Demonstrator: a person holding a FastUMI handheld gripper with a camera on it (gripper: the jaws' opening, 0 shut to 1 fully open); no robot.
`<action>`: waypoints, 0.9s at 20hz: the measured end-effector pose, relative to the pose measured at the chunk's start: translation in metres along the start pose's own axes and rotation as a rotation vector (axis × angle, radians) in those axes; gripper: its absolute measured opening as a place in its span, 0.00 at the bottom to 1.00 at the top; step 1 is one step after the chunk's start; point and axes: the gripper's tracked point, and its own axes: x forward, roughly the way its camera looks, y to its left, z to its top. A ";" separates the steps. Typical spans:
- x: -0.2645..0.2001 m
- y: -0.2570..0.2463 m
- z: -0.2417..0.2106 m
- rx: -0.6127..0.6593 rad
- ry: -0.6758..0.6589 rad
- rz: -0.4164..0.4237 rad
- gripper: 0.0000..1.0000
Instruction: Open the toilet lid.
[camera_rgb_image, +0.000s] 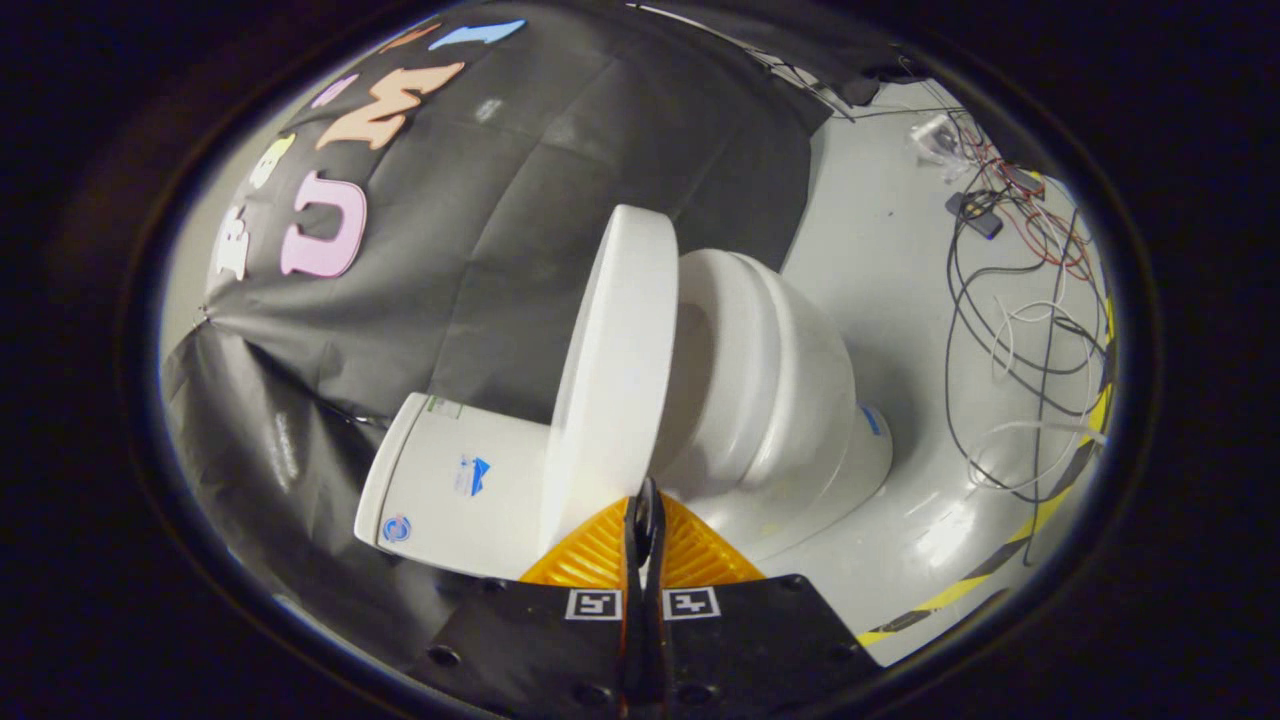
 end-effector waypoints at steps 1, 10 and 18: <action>-0.002 0.004 0.000 -0.013 -0.001 0.004 0.01; -0.009 0.030 0.011 -0.123 -0.013 0.041 0.01; -0.013 0.049 0.015 -0.173 -0.054 0.040 0.01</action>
